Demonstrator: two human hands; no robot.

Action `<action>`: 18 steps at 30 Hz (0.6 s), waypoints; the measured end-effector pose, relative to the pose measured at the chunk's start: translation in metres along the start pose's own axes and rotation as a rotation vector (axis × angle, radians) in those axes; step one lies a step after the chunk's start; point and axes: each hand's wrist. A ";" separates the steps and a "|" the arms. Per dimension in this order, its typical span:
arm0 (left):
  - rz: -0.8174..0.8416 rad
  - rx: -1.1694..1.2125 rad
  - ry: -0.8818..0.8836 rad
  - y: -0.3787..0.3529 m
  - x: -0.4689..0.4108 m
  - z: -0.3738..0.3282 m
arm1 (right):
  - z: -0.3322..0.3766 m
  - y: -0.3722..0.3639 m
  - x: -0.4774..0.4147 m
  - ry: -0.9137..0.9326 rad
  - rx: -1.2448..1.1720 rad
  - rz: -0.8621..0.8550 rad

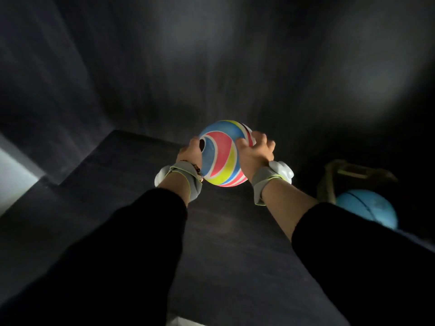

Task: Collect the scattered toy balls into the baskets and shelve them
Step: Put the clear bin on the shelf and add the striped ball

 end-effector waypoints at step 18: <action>0.208 -0.347 -0.388 -0.327 0.142 0.069 | -0.163 0.316 -0.013 -0.146 0.028 -0.375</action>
Point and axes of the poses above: each hand's wrist, its own x-axis away from the middle knuckle, its own y-axis out of the back of the hand, z = x × y, and after that the axes turned 12 degrees about y, right-handed
